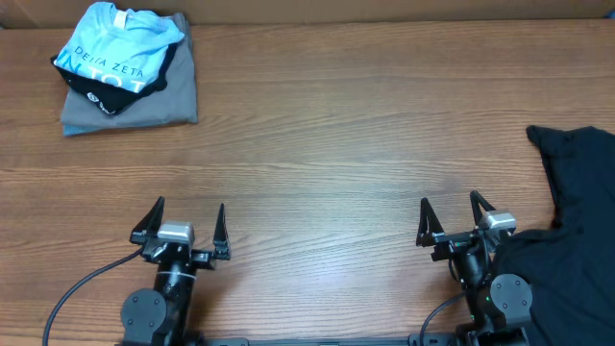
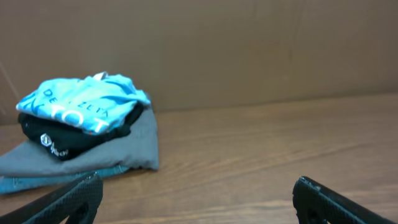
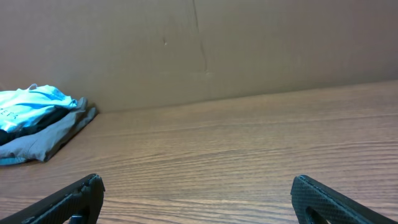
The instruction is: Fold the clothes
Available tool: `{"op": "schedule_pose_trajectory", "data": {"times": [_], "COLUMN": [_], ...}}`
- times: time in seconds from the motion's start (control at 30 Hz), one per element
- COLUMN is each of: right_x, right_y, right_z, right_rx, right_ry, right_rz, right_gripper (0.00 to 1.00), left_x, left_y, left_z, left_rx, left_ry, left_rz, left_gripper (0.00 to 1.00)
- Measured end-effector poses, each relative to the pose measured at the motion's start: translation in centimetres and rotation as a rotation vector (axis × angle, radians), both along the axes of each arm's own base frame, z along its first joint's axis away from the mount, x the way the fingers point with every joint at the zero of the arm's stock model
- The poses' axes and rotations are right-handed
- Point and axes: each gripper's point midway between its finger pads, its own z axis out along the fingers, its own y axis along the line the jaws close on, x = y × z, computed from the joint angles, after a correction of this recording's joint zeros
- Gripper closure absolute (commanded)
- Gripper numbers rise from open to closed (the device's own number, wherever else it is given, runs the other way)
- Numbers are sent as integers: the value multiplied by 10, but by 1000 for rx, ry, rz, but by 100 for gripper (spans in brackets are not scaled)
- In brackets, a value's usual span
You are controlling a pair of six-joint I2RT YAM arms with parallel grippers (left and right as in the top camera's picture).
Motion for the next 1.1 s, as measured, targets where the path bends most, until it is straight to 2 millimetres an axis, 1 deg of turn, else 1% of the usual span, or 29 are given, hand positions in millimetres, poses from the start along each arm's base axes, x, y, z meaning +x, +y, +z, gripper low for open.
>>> {"op": "schedule_pose_trajectory", "data": {"times": [0.1, 0.13, 0.23, 0.27, 0.3, 1.1], "right_x": [0, 0, 0, 0, 0, 0], "right_y": [0, 0, 0, 0, 0, 0], "right_z": [0, 0, 0, 0, 0, 0], "right_rx": [0, 0, 0, 0, 0, 0], "right_ry": [0, -1, 0, 0, 0, 0], "right_rz": [0, 0, 0, 0, 0, 0], "right_gripper": [0, 0, 0, 0, 0, 0], "left_x": [8, 10, 11, 11, 11, 11], "left_y": [3, 3, 5, 5, 5, 6], "left_z": [-11, -18, -43, -50, -52, -52], "left_rx": [-6, -5, 3, 6, 7, 7], "left_ry": [-48, -42, 28, 53, 62, 61], "left_rz": [17, 21, 29, 31, 31, 34], "left_gripper": [0, 0, 0, 0, 0, 0]}}
